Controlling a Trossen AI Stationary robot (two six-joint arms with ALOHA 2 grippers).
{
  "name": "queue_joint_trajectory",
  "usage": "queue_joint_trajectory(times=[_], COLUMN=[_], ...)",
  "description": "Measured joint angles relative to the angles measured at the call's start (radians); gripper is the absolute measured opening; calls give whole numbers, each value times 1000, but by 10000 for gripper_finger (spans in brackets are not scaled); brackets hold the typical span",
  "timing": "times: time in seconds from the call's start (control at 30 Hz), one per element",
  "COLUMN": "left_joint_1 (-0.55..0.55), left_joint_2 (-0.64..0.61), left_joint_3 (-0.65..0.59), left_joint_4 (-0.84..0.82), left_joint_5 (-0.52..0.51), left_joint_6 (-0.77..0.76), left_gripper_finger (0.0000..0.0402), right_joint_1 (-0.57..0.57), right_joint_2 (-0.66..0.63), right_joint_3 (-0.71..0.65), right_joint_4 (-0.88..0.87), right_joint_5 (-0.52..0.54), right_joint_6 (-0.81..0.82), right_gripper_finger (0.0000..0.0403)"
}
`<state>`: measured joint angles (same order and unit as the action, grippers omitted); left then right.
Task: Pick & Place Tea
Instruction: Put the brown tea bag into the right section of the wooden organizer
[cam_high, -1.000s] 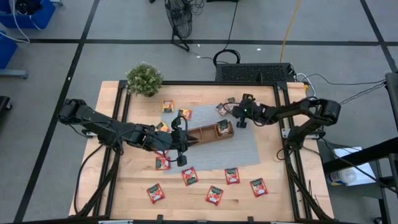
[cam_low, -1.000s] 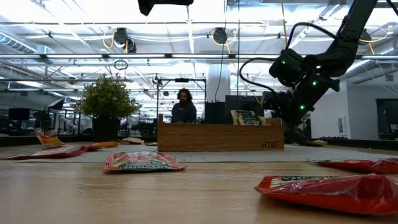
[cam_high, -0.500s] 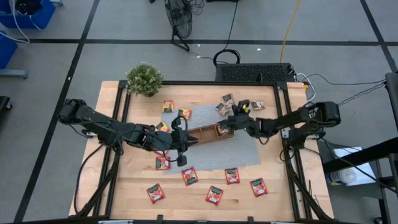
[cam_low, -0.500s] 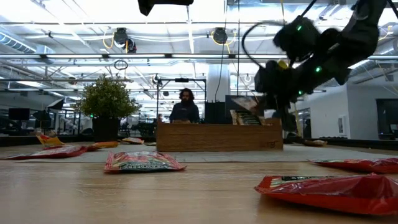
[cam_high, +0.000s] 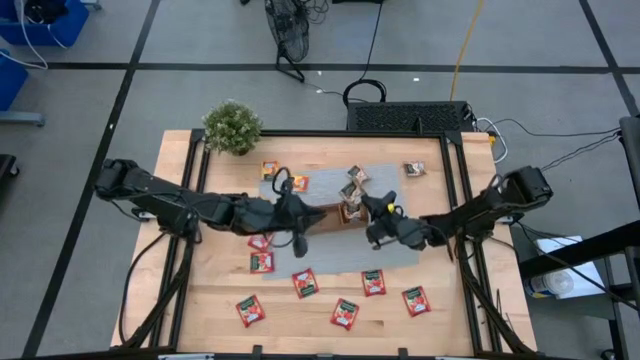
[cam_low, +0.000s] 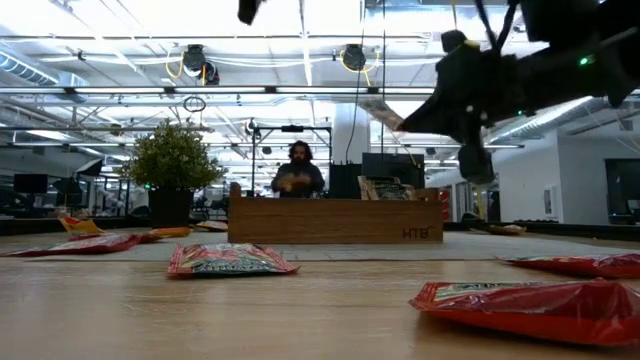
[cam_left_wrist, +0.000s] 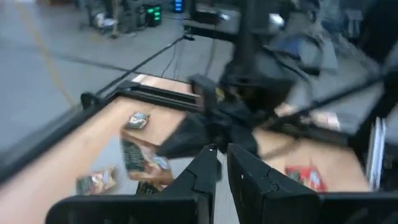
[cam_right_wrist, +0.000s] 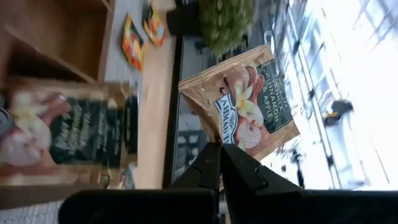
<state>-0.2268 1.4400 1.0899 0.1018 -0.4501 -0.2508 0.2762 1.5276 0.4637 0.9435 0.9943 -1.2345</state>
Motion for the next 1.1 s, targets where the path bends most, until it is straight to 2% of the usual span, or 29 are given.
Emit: queue_joint_trajectory(times=[0.23, 0.37, 0.53, 0.77, 0.87, 0.97, 1.1], left_joint_1=[112, 156, 193, 245, 277, 297, 298], left_joint_2=[137, 202, 225, 210, 210, 210, 210], left_joint_3=[-1, -1, -1, -1, -1, -1, -1], left_joint_4=[1, 30, 41, 61, 64, 69, 76], left_joint_5=[4, 5, 17, 162, 298, 388, 397], left_joint_6=[-259, -271, -202, -243, -294, -297, -349], left_gripper_finger=[47, 47, 47, 47, 49, 71, 122], right_joint_1=[43, 43, 43, 43, 43, 43, 43], right_joint_2=[0, 0, 0, 0, 0, 0, 1], right_joint_3=[0, 0, 0, 0, 0, 0, 0], right_joint_4=[52, 47, 47, 12, 1, -7, -6], right_joint_5=[0, 0, -1, -4, -4, -5, -30], right_joint_6=[-37, -26, -21, 0, 20, 21, 19], right_gripper_finger=[0, 0, 0, 0, 0, 0, 0])
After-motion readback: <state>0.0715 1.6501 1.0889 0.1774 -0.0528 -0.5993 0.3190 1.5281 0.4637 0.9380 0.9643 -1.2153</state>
